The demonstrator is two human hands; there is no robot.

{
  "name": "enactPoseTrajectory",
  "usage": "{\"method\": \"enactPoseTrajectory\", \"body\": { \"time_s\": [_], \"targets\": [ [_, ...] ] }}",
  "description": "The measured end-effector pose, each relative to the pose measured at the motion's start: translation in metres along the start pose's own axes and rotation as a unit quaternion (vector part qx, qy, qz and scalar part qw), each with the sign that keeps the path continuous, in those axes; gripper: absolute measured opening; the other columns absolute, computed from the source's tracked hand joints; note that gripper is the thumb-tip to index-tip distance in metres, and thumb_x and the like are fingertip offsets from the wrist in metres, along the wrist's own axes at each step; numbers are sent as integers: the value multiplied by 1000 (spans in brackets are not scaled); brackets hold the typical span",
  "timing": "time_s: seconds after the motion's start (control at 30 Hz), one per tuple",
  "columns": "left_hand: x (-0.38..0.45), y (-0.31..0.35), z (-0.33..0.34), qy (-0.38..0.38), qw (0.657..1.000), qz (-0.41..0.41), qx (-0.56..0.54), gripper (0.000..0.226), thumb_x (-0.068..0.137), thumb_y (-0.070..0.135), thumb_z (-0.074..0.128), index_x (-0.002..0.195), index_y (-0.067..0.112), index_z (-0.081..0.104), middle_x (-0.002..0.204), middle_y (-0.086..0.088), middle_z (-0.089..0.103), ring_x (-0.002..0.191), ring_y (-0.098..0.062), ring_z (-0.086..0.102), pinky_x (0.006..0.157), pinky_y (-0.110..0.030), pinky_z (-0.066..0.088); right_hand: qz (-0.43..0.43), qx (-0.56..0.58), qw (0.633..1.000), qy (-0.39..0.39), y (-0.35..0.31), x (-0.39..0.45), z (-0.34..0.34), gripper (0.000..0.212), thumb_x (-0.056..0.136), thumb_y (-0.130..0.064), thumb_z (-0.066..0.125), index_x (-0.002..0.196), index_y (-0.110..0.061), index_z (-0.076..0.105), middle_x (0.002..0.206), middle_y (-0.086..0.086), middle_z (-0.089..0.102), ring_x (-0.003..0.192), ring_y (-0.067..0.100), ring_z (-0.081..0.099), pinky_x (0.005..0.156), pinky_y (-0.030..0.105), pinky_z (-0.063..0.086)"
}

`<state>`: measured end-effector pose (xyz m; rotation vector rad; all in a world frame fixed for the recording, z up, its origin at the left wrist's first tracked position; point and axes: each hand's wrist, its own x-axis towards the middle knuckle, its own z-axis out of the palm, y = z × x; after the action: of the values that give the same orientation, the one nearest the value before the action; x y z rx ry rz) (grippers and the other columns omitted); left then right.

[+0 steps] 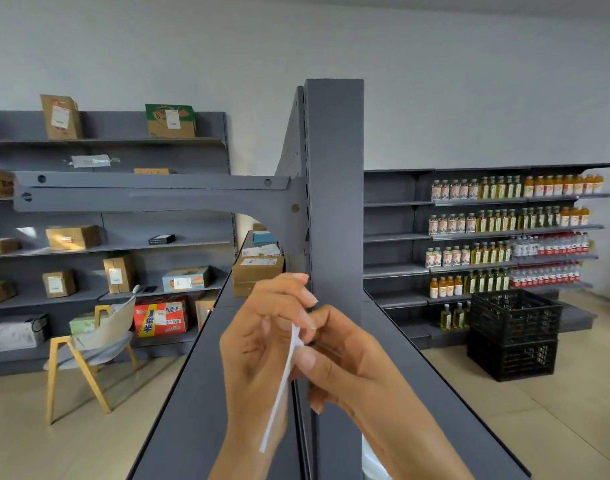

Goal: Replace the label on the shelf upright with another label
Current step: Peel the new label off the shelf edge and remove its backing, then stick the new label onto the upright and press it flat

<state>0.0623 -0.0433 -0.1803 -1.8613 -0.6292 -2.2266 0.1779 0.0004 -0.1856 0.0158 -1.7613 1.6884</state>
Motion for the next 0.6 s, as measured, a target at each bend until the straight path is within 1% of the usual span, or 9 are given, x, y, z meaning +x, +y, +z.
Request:
{"method": "enactPoseTrajectory", "body": {
  "time_s": [0.07, 0.13, 0.23, 0.3, 0.37, 0.4, 0.47, 0.53, 0.6],
  "targets": [
    [3, -2, -4, -15, 1000, 18, 9, 6, 89, 39, 60, 93, 36, 64, 99, 17, 64, 107, -13, 59, 99, -30, 42, 0, 20, 1000, 8, -3, -1, -3, 10, 86, -17, 68, 83, -16, 59, 78, -1, 66, 71, 13, 62, 55, 21, 47],
    [7, -4, -6, -19, 999, 30, 12, 9, 89, 41, 60, 94, 36, 65, 99, 18, 65, 104, -11, 59, 98, -32, 42, -10, 26, 1000, 15, -6, -1, -6, 10, 86, -14, 68, 83, -16, 59, 76, 1, 65, 69, 9, 64, 55, 21, 48],
    [10, -2, -2, 10, 1000, 25, 2, 15, 87, 48, 62, 89, 35, 66, 94, 18, 64, 99, -11, 59, 96, -32, 43, -36, 6, 999, 26, -11, 2, -8, 10, 84, -12, 70, 89, -15, 61, 76, -1, 66, 70, 10, 64, 54, 20, 49],
    [11, -2, 1, 9, 1000, 24, 4, 13, 88, 45, 61, 87, 33, 65, 93, 16, 64, 101, -13, 59, 96, -31, 43, -44, -32, 998, 27, -11, 5, -6, 14, 84, -16, 72, 96, -18, 65, 79, -1, 67, 73, 14, 63, 54, 21, 49],
    [13, -2, 2, -5, 1000, 19, 10, 11, 90, 41, 58, 88, 33, 65, 96, 14, 64, 105, -16, 59, 96, -30, 43, -40, -56, 998, 18, -10, 8, -4, 16, 83, -21, 73, 98, -20, 67, 83, 0, 68, 75, 18, 60, 53, 22, 49],
    [13, -4, 2, -12, 1000, 20, 12, 11, 91, 41, 57, 89, 33, 64, 96, 14, 65, 105, -17, 59, 97, -30, 43, -37, -55, 998, 15, -9, 9, -3, 15, 83, -20, 73, 97, -17, 67, 83, 0, 69, 73, 17, 60, 53, 22, 49],
    [14, -6, 3, -17, 999, 27, 24, 10, 91, 39, 56, 89, 34, 64, 96, 14, 65, 104, -18, 59, 96, -30, 42, -40, -39, 998, 22, -8, 10, -5, 10, 82, -16, 72, 89, -13, 65, 77, -4, 69, 66, 10, 60, 53, 21, 48],
    [13, -7, 3, -9, 999, 26, 37, 9, 91, 35, 57, 88, 33, 65, 94, 13, 65, 104, -19, 60, 95, -29, 42, -58, -22, 997, 37, -9, 9, -9, 8, 81, -14, 73, 80, -15, 64, 71, -5, 68, 61, 6, 62, 52, 20, 47],
    [13, -6, 0, 6, 999, 12, 49, 10, 91, 33, 58, 87, 32, 66, 93, 12, 65, 105, -21, 60, 92, -28, 44, -88, -34, 994, 52, -13, 9, -13, 10, 79, -18, 75, 79, -18, 65, 70, -3, 68, 61, 6, 62, 53, 18, 47]
  ]
}}
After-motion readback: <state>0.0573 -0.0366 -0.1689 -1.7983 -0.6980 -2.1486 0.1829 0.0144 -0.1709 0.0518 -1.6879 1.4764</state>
